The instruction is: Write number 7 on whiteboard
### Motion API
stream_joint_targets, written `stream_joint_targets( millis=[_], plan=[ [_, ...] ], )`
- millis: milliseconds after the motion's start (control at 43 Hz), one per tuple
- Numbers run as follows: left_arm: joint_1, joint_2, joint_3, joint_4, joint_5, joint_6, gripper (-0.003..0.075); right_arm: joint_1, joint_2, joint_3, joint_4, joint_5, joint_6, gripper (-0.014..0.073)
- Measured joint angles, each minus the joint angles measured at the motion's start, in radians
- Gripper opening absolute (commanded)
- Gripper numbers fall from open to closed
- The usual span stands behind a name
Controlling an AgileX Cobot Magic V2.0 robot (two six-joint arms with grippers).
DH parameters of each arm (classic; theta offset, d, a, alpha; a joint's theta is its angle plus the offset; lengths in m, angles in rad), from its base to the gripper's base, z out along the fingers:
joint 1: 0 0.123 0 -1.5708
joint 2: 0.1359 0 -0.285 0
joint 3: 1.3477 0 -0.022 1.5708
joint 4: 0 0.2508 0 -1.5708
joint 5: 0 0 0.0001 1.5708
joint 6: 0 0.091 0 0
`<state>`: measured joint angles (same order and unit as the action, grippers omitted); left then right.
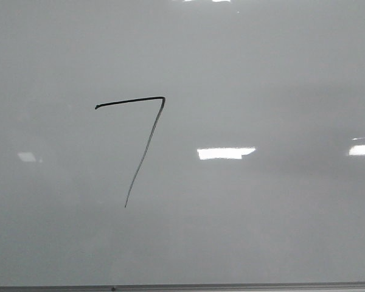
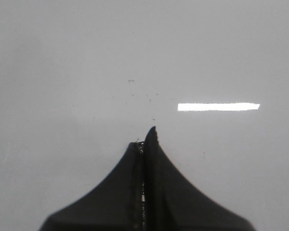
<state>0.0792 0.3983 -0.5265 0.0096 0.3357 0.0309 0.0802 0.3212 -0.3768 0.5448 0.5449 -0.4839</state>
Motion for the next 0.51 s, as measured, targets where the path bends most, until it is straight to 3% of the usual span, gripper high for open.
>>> stream_joint_targets(
  millis=[512],
  plan=[
    [0.0,0.0,0.005,-0.002,-0.009,0.0,-0.002,0.0,0.0,0.0,0.0,0.0,0.0,-0.0058]
  ],
)
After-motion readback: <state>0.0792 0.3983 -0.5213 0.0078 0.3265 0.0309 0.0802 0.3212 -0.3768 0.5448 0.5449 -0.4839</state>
